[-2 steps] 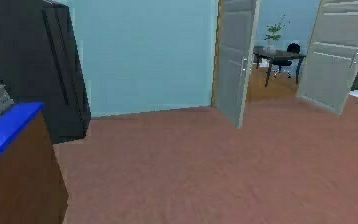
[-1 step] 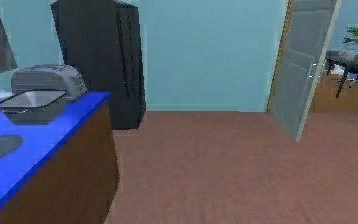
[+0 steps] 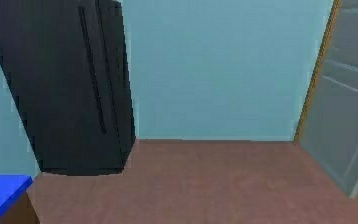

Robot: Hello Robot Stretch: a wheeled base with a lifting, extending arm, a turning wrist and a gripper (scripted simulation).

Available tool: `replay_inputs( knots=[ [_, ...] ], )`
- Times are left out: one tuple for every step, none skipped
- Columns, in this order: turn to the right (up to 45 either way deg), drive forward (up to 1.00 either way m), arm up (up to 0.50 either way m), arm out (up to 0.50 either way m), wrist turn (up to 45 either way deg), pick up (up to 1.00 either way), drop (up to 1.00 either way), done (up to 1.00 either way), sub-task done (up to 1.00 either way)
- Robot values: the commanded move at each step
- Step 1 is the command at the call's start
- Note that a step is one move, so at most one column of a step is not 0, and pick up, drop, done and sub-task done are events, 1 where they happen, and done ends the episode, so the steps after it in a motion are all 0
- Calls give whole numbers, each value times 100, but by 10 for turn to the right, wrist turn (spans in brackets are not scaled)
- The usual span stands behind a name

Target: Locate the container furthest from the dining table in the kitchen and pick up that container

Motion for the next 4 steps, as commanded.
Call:
replay_inputs(
  knots=[
    [-450,0,0,0,0,0,0,0,0],
    [-450,0,0,0,0,0,0,0,0],
    [-450,0,0,0,0,0,0,0,0],
    [-210,0,0,0,0,0,0,0,0]
  ],
)
